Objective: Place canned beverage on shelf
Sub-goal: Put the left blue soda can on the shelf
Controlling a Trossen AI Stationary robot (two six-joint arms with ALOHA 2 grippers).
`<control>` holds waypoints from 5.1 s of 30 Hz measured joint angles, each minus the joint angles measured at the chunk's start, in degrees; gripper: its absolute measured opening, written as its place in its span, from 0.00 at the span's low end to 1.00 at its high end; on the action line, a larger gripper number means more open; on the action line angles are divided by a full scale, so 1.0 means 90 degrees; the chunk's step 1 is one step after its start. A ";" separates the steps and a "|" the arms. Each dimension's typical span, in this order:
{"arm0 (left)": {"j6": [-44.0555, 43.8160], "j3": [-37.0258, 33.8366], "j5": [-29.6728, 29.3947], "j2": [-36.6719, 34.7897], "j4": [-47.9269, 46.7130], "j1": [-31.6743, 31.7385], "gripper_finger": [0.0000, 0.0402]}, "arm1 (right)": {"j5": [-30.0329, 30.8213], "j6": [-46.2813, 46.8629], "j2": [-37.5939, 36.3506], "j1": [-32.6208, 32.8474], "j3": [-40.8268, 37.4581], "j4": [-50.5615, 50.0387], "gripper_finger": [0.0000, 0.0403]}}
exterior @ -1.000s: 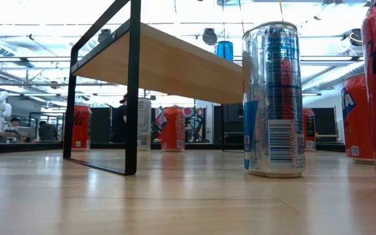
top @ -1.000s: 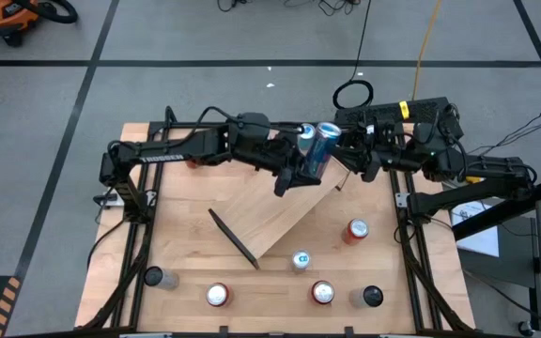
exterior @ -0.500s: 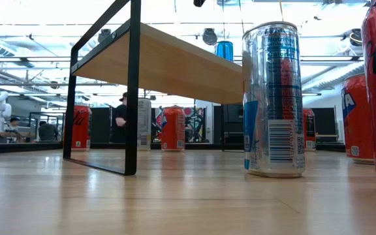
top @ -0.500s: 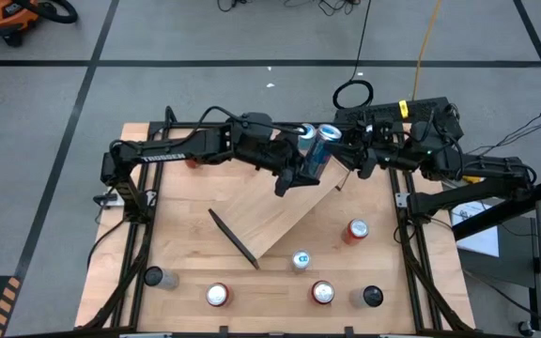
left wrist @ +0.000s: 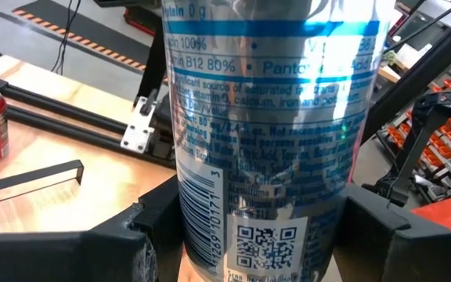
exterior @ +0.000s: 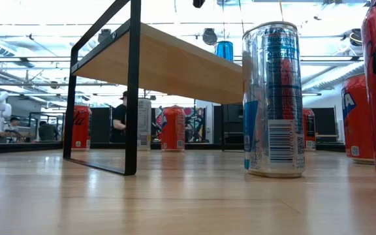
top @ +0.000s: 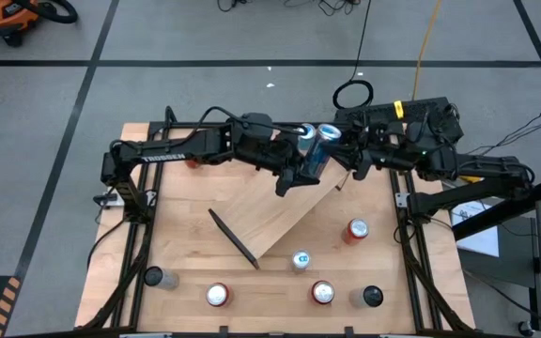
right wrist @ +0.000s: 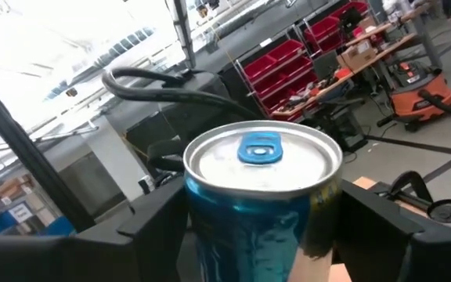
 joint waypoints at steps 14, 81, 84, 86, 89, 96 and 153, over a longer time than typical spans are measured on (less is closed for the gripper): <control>0.0006 0.0005 -0.0152 -0.0007 -0.0162 -0.0002 0.59 | -0.0061 -0.0177 0.0083 -0.0004 -0.0005 0.0036 0.50; -0.0509 0.0005 -0.2078 -0.0935 -0.2934 -0.0432 0.90 | 0.1434 -0.2177 -0.0267 -0.0484 -0.2630 0.0376 0.53; -0.0512 0.0005 -0.2082 -0.0935 -0.2934 -0.0432 0.90 | 0.1438 -0.2186 -0.0279 -0.0612 -0.2630 0.0404 0.53; -0.0507 0.0005 -0.2082 -0.0935 -0.2936 -0.0432 0.90 | 0.1410 -0.2196 -0.0277 -0.0687 -0.2630 0.0410 0.53; -0.0503 0.0005 -0.2084 -0.0935 -0.2936 -0.0432 0.90 | 0.1403 -0.2171 -0.0285 -0.0729 -0.2860 0.0819 0.53; -0.0463 0.0005 -0.2084 -0.0935 -0.2944 -0.0432 0.90 | 0.1073 -0.2048 -0.0475 -0.0728 -0.3480 0.2009 0.53; -0.0325 0.0005 -0.2111 -0.0930 -0.2963 -0.0432 0.90 | 0.1053 -0.2703 0.0148 -0.1161 -0.3487 0.2250 0.65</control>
